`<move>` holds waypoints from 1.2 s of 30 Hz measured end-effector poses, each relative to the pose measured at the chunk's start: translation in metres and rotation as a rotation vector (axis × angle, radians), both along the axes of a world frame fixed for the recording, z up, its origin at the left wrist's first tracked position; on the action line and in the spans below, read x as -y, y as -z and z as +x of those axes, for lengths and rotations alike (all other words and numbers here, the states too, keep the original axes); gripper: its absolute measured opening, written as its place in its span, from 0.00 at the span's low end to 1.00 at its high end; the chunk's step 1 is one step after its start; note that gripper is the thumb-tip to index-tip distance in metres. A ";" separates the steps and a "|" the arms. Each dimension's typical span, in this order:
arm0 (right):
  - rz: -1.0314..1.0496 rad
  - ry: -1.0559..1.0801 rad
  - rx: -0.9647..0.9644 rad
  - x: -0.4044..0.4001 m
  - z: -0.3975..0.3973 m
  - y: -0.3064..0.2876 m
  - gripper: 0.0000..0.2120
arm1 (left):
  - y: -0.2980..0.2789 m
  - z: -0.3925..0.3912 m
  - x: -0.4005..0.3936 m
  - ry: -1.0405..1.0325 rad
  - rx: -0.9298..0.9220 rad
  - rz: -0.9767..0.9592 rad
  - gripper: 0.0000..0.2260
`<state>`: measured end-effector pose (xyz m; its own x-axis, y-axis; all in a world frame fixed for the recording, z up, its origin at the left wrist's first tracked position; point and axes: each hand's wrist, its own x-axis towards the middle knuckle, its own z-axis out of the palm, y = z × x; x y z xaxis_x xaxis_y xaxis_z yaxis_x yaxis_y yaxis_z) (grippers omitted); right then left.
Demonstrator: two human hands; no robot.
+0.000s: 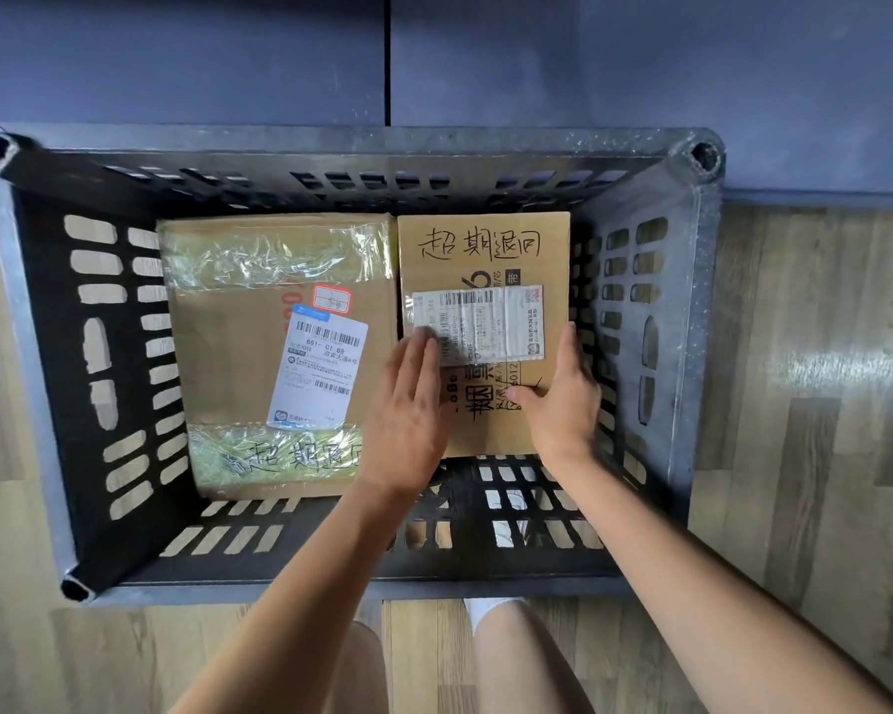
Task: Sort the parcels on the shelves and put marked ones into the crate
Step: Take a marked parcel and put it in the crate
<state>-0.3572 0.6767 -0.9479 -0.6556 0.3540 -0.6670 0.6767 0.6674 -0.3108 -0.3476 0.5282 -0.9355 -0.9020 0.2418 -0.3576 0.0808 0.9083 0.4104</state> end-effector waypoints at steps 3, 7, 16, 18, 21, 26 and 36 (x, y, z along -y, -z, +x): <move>0.012 -0.009 -0.011 0.000 0.003 0.007 0.46 | 0.004 0.000 -0.001 0.153 0.048 -0.101 0.28; 0.023 -0.007 -0.007 0.001 0.006 0.017 0.46 | 0.015 0.003 -0.002 0.280 0.120 -0.290 0.25; 0.049 -0.014 0.049 0.005 0.009 0.033 0.46 | 0.021 -0.004 -0.009 0.382 0.159 -0.414 0.25; 0.048 -0.009 0.051 0.006 0.010 0.035 0.46 | 0.022 -0.003 -0.008 0.369 0.153 -0.399 0.26; 0.056 -0.020 0.039 0.006 0.010 0.034 0.45 | 0.022 -0.001 -0.007 0.363 0.147 -0.387 0.26; 0.059 -0.075 0.031 0.007 0.008 0.025 0.43 | 0.018 -0.001 -0.010 0.299 0.145 -0.359 0.26; -0.076 -0.131 0.006 0.019 0.006 -0.034 0.41 | -0.021 -0.001 0.000 0.267 0.209 -0.343 0.25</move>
<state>-0.3515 0.6576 -0.9136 -0.6888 0.2136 -0.6927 0.5870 0.7251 -0.3601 -0.3489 0.5279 -0.9143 -0.7249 0.2918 -0.6240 0.2773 0.9528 0.1234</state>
